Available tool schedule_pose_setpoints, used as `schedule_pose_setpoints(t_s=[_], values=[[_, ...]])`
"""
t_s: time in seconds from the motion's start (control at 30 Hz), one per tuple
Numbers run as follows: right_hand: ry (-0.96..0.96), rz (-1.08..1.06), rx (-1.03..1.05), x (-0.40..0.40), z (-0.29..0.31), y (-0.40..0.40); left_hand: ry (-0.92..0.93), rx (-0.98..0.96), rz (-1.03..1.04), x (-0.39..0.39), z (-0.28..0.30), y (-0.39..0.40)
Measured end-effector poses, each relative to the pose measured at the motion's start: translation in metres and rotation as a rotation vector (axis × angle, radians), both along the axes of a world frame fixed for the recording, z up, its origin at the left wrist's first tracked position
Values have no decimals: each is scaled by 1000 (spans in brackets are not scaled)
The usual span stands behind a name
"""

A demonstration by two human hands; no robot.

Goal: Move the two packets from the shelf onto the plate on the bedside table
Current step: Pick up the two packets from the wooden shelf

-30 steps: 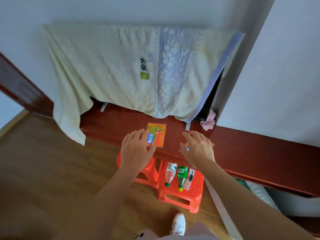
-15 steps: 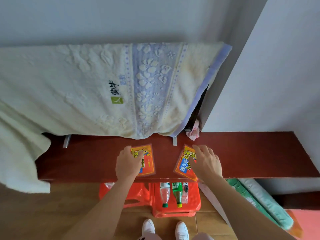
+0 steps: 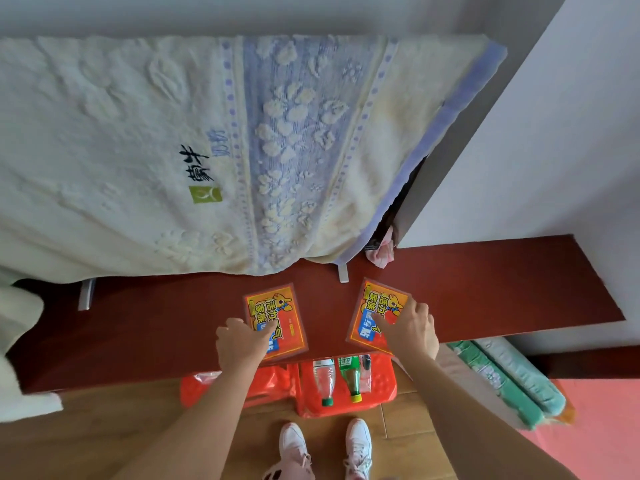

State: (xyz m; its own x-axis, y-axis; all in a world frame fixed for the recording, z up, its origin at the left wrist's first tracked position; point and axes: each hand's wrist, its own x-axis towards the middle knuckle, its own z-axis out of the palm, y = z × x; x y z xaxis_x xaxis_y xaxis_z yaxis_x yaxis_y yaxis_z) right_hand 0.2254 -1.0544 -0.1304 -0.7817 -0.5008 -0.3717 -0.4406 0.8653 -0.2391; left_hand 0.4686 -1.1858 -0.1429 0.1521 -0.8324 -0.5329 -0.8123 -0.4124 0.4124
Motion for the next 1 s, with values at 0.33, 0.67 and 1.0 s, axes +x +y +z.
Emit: schedule_pose_setpoints(t_s=[0.33, 0.67, 1.0], values=[[-53, -356, 54, 17, -20, -22, -162, -63, 23, -30, 2, 13], [-225, -532, -64, 8, -25, -34, -84, -65, 84, -41, -3, 9], [-240, -406, -211, 9, -30, -29, 143, -15, 188, -44, -14, 3]])
